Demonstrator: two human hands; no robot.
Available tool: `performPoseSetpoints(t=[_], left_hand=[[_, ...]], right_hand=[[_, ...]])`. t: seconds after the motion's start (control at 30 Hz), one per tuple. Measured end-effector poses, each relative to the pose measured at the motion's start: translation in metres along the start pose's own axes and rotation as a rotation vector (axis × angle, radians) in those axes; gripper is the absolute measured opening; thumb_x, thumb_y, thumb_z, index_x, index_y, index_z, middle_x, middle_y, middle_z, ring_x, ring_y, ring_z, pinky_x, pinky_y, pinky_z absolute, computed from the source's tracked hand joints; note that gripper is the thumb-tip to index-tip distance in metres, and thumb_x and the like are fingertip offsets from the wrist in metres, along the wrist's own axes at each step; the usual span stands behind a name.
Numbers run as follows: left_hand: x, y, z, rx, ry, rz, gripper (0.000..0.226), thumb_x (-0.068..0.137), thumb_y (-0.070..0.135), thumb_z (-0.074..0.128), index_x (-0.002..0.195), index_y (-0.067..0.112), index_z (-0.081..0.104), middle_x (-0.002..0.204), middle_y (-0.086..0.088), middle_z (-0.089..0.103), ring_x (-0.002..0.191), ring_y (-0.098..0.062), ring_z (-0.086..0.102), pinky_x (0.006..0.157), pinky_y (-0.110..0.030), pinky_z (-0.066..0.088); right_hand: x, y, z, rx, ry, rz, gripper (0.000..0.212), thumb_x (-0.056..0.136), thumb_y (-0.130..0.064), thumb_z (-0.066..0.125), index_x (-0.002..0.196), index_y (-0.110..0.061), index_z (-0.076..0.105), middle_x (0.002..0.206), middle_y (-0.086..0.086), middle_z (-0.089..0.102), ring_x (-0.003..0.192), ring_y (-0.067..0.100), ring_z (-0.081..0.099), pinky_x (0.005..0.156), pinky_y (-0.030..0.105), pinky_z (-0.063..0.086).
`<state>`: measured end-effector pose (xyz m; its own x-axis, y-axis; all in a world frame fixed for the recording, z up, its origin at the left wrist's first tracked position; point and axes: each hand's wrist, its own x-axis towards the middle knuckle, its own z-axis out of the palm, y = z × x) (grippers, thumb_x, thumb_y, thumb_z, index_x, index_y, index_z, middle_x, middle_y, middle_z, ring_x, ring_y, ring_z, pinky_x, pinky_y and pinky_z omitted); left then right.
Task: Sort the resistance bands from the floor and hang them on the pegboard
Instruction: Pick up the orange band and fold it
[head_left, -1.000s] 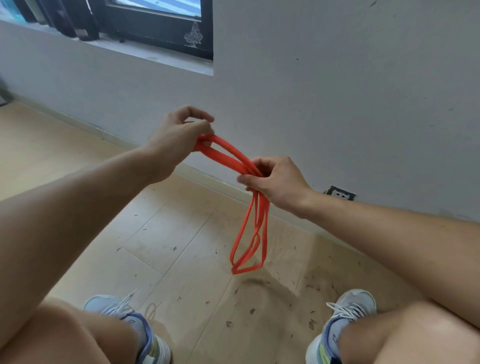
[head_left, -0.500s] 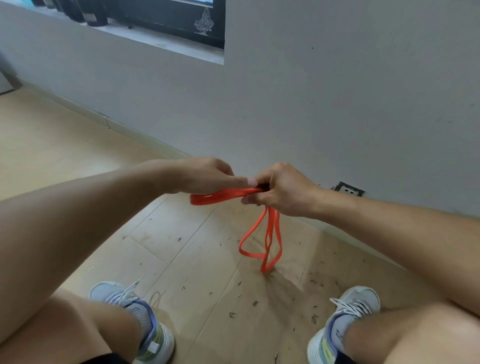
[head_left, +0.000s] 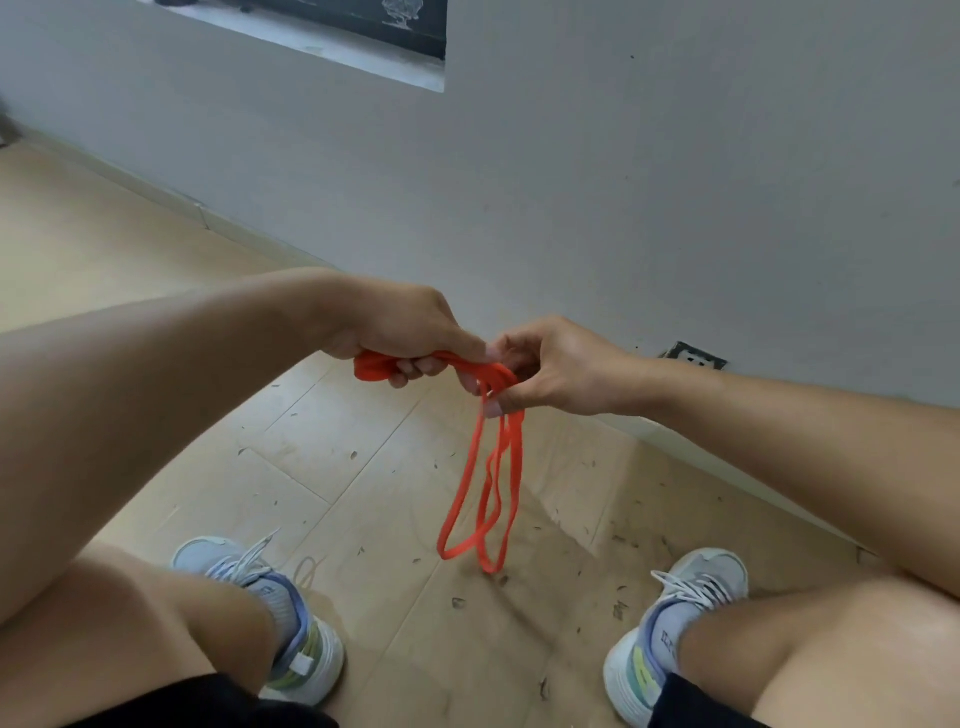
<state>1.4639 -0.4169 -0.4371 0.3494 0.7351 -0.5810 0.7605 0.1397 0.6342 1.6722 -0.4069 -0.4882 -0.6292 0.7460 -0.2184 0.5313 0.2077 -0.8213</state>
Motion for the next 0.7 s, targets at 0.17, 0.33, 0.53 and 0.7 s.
performPoseSetpoints(t=[0.17, 0.33, 0.53, 0.7], left_hand=[[-0.001, 0.003, -0.002, 0.053, 0.11, -0.047, 0.042, 0.093, 0.049, 0.066, 0.085, 0.011, 0.081, 0.053, 0.003, 0.046, 0.049, -0.011, 0.041, 0.053, -0.027, 0.04], [-0.002, 0.005, -0.003, 0.018, 0.203, -0.072, 0.038, 0.092, 0.044, 0.069, 0.08, 0.011, 0.081, 0.049, 0.005, 0.045, 0.049, -0.012, 0.039, 0.051, -0.027, 0.037], [0.0, 0.011, -0.005, -0.118, 0.327, -0.054, 0.035, 0.089, 0.039, 0.069, 0.078, 0.009, 0.081, 0.051, 0.004, 0.039, 0.052, -0.014, 0.034, 0.052, -0.028, 0.034], [0.006, 0.01, -0.011, -0.388, 0.545, 0.03, 0.035, 0.09, 0.039, 0.067, 0.081, 0.008, 0.079, 0.056, 0.003, 0.039, 0.049, -0.014, 0.035, 0.052, -0.03, 0.033]], right_hand=[[0.003, 0.01, 0.004, -0.113, 0.067, 0.05, 0.017, 0.087, -0.022, 0.082, 0.104, -0.024, 0.083, 0.091, -0.008, 0.081, 0.088, 0.009, 0.076, 0.092, 0.033, 0.061], [0.004, 0.012, 0.007, -0.181, 0.124, 0.086, 0.017, 0.092, -0.028, 0.076, 0.108, -0.025, 0.082, 0.089, -0.015, 0.079, 0.085, 0.003, 0.073, 0.08, 0.02, 0.055], [0.008, 0.015, 0.009, -0.185, 0.187, 0.064, 0.015, 0.093, -0.022, 0.076, 0.108, -0.021, 0.079, 0.087, -0.009, 0.074, 0.082, 0.006, 0.071, 0.073, 0.018, 0.055], [0.008, 0.032, 0.002, -0.092, 0.034, 0.133, 0.014, 0.09, -0.009, 0.076, 0.088, -0.022, 0.072, 0.09, -0.005, 0.073, 0.09, 0.014, 0.071, 0.087, 0.03, 0.058]])
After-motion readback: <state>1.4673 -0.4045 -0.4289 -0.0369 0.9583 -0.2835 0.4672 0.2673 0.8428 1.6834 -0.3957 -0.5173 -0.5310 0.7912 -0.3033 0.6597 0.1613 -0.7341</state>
